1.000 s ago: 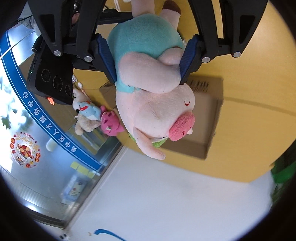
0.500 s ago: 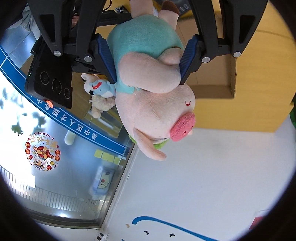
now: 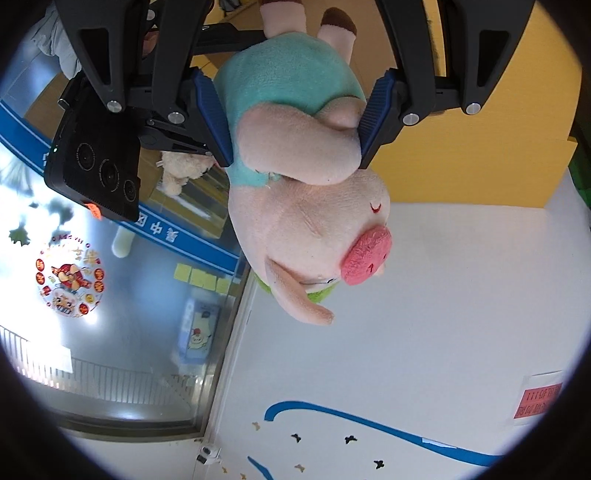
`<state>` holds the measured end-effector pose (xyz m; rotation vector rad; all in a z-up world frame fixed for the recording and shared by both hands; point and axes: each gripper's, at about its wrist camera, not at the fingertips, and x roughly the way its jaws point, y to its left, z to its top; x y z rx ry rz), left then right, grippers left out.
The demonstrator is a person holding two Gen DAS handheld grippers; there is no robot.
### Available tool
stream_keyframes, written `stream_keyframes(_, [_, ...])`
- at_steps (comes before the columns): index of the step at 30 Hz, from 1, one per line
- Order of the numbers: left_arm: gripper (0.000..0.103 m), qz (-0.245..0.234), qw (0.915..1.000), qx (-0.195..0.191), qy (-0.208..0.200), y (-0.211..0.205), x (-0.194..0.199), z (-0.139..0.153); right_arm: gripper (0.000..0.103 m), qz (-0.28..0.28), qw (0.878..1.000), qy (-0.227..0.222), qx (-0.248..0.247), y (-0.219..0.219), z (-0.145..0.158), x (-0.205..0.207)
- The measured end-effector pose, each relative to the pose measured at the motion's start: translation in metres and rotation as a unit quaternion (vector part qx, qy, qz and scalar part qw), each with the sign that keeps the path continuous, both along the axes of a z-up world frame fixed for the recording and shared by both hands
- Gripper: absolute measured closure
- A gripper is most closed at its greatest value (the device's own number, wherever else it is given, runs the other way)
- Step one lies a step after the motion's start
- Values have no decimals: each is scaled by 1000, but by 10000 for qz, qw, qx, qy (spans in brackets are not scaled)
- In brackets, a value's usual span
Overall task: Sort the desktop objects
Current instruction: 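Lift the pig plush with both grippers and carry it over the cardboard box, then lower the pig plush into the box and open both grippers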
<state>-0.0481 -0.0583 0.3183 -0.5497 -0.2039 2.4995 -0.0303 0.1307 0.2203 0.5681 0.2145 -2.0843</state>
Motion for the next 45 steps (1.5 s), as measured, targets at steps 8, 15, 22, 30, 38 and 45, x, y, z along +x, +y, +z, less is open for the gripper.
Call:
stream_keyframes(8, [38, 248, 9983, -26, -522, -12, -64, -38, 30, 68, 9990, -418, -155, -9, -31, -51])
stream_keyframes(15, [38, 275, 9897, -8, -1402, -20, -118, -114, 30, 98, 9931, -1161, -113, -1, -109, -112])
stream_keyframes(22, [38, 447, 9686, -183, -2440, -22, -158, -197, 30, 148, 9775, -2098, 143, -19, -209, -152])
stream_keyframes(30, [38, 768, 9416, -513, -3238, -7, -172, -255, 30, 131, 9469, -3204, 220, -26, -303, -178])
stream_keyframes(38, [38, 856, 9345, -486, -3421, -10, -176, -258, 22, 9, 9376, -3445, 464, -28, -329, -183])
stream_keyframes(45, [37, 958, 9329, -479, -3439, -35, -158, -255, 21, 93, 9350, -3491, 618, -67, -283, -204])
